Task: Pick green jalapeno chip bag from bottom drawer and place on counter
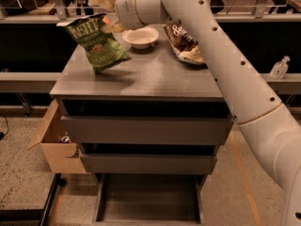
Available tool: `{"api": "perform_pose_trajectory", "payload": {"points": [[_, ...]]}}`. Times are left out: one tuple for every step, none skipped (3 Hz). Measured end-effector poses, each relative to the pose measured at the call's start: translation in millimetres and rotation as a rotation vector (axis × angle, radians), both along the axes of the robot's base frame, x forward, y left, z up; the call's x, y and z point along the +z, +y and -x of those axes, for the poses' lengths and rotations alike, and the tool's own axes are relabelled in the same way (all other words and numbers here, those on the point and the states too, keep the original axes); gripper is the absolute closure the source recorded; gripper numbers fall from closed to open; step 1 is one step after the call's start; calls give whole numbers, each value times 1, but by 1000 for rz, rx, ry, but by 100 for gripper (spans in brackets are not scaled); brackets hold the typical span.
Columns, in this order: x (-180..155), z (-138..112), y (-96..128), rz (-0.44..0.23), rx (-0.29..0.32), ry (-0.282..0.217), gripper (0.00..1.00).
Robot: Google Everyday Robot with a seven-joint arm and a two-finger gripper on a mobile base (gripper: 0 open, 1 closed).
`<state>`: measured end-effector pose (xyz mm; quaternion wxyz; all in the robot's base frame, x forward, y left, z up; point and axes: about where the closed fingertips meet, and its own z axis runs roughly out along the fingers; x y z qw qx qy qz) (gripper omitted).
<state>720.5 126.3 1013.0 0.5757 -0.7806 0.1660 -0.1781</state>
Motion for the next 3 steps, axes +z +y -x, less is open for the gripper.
{"api": "perform_pose_trajectory", "payload": {"points": [[-1, 0, 2, 0, 4, 1, 0], [-1, 0, 3, 0, 4, 1, 0], [-2, 2, -6, 9, -21, 2, 0]]}}
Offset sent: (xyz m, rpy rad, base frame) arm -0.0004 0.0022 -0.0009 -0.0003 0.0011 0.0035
